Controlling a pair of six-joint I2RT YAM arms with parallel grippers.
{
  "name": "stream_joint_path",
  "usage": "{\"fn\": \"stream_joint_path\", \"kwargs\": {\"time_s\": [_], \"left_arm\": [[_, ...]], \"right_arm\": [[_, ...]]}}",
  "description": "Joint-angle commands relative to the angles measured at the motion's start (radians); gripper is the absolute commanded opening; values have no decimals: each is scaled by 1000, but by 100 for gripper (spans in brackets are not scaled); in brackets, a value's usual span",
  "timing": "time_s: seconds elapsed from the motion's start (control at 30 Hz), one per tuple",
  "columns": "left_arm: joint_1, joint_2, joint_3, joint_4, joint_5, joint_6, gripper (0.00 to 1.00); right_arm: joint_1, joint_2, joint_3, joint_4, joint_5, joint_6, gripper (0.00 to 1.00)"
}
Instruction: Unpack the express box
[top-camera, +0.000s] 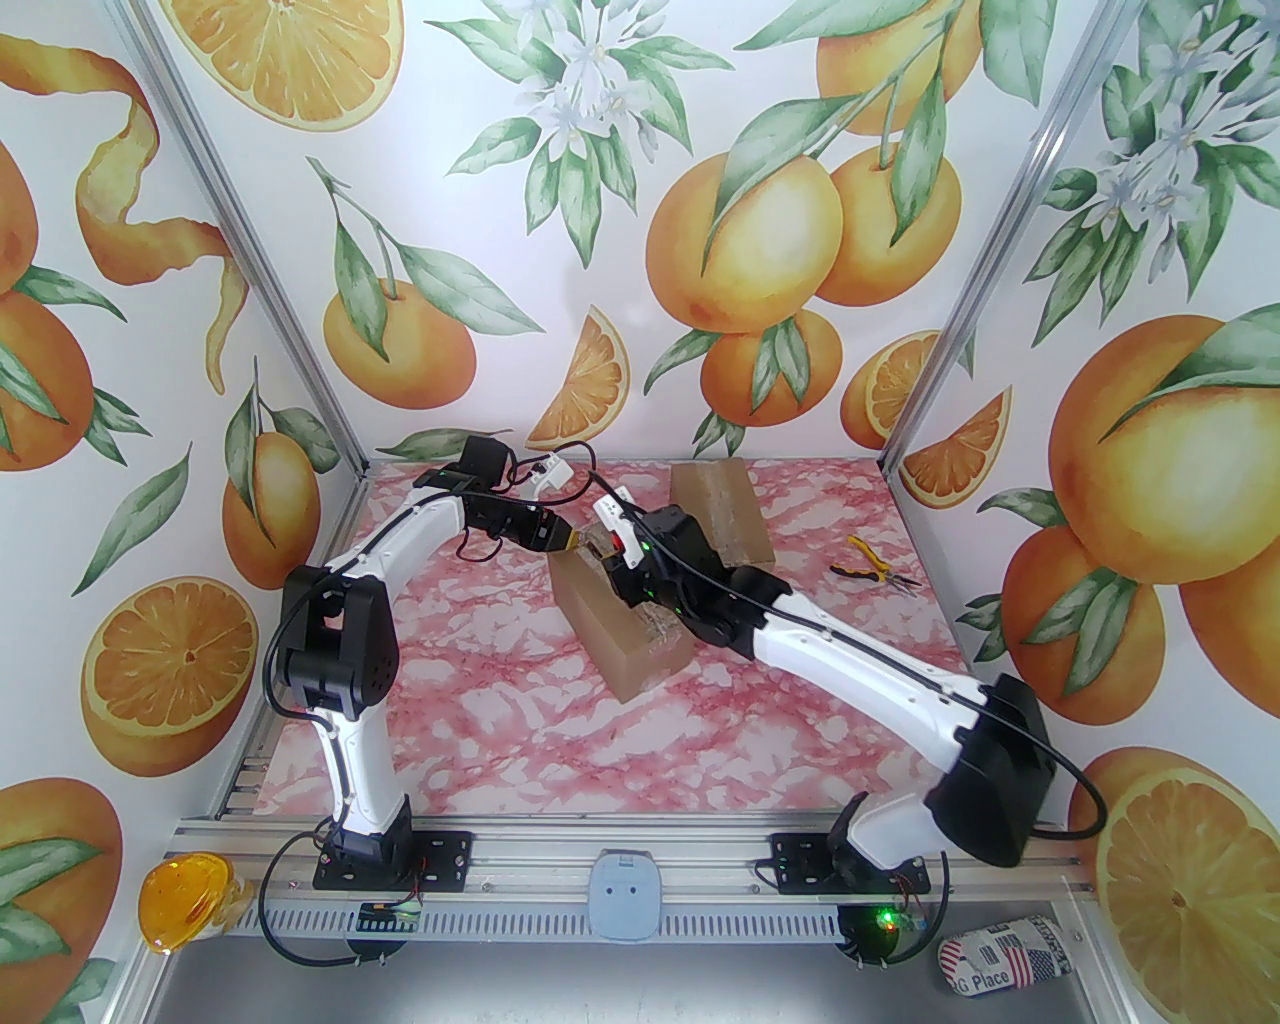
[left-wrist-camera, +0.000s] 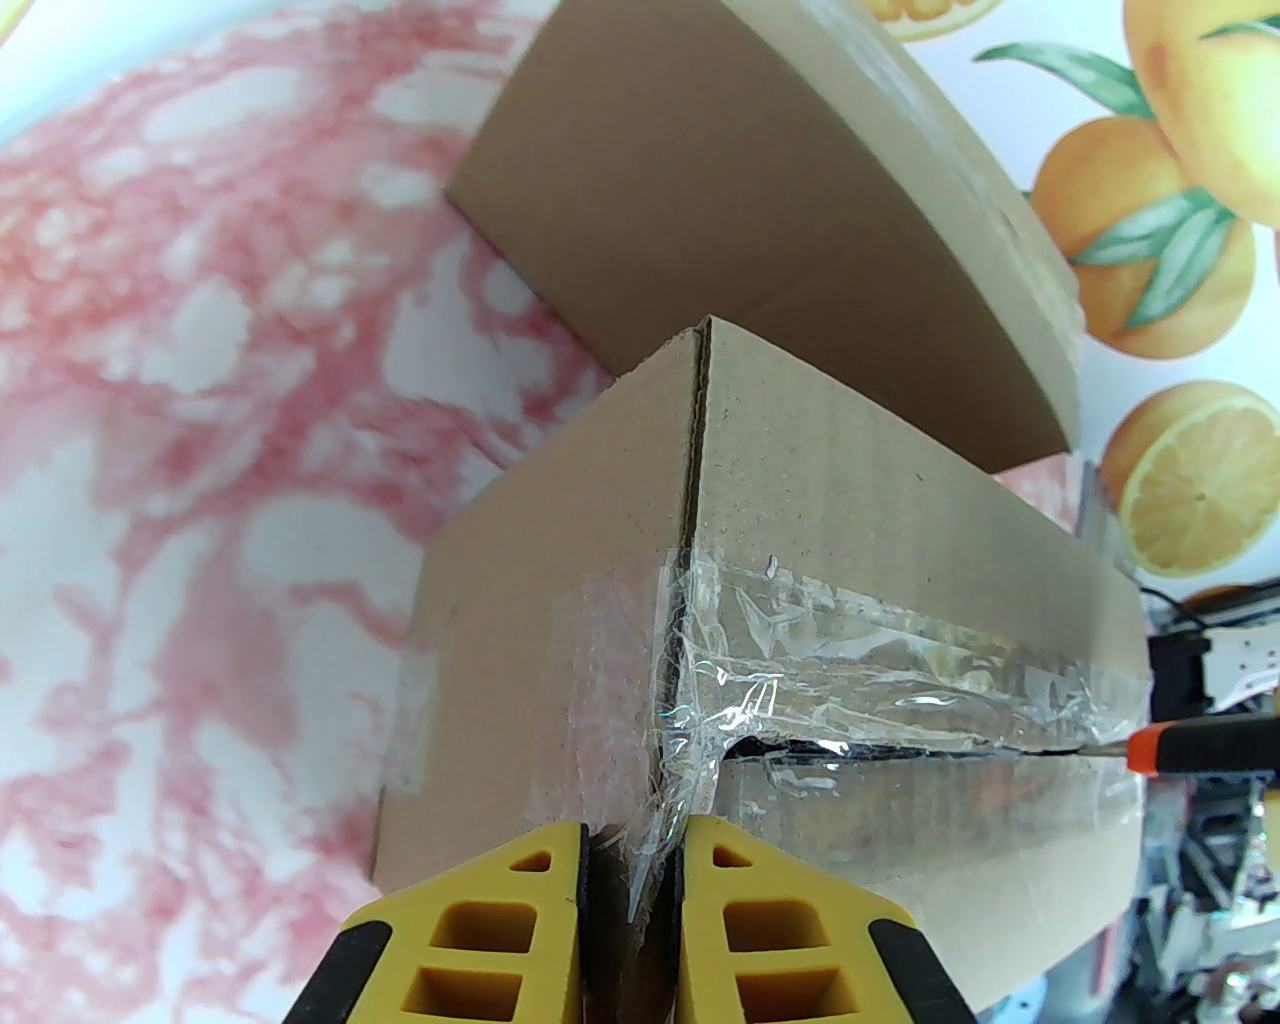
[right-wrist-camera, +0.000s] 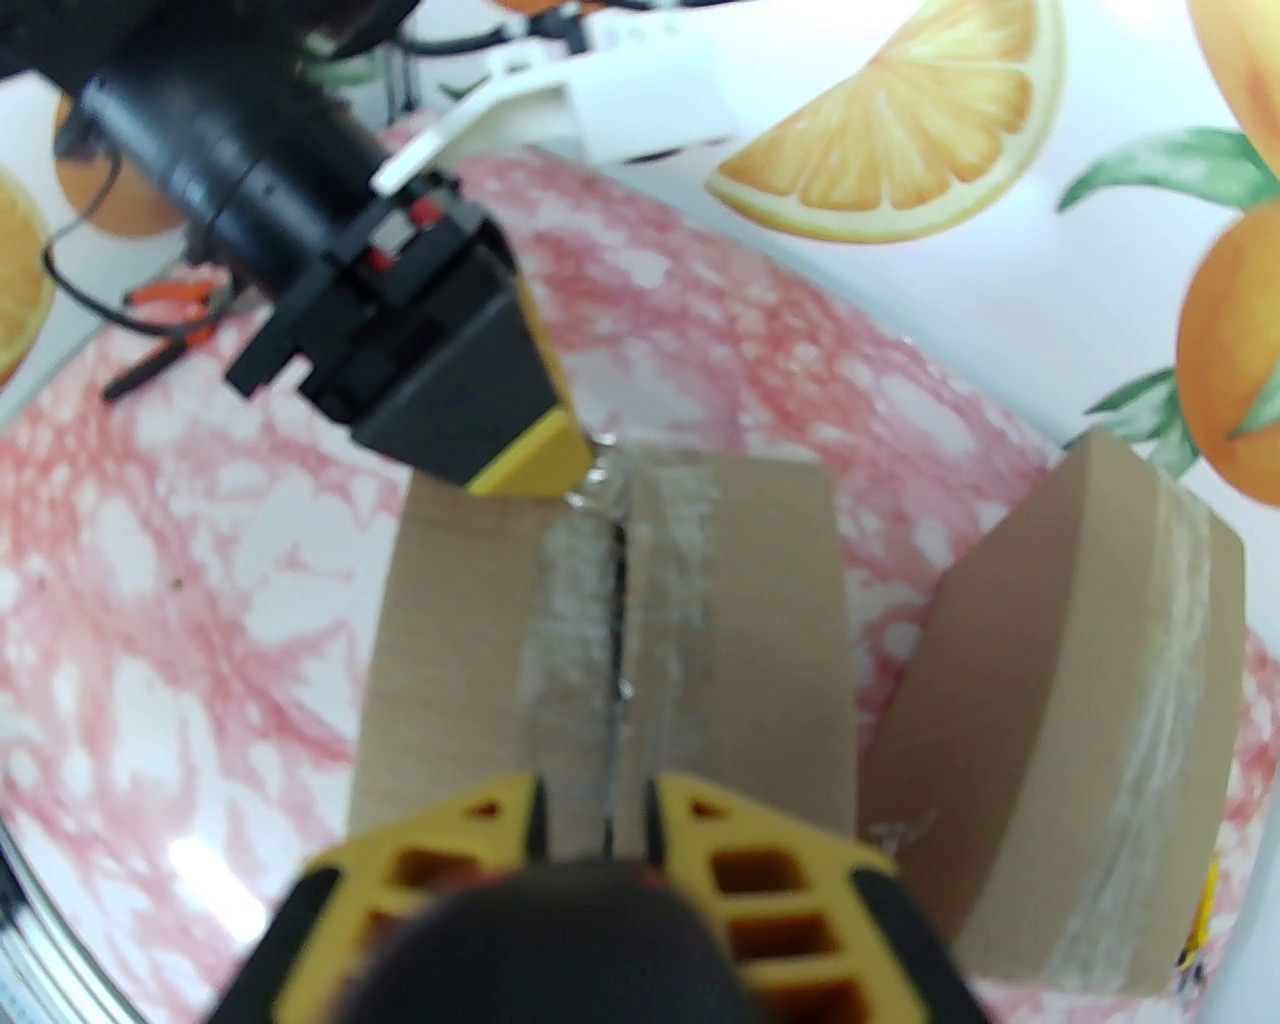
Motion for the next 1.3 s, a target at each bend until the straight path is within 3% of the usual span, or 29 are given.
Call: {"fn": "stream_joint_path", "kwargs": {"time_s": [0.0,0.5,1.03,1.27], "left_arm": [[56,27,-46,10,-294,-5,0],[58,-23,-98,25,-347,0,0],[59,-41,-101,38,-384,-15,0],[59,-69,-116,50,-384,-14,0]], "right_arm": [[8,-103,-48,-157,58,44,0],[0,-228,-158,-71,115,64,0],[-39,-484,-402,180,182,136,0],[-59,-457,-389,211,136,123,0]]}}
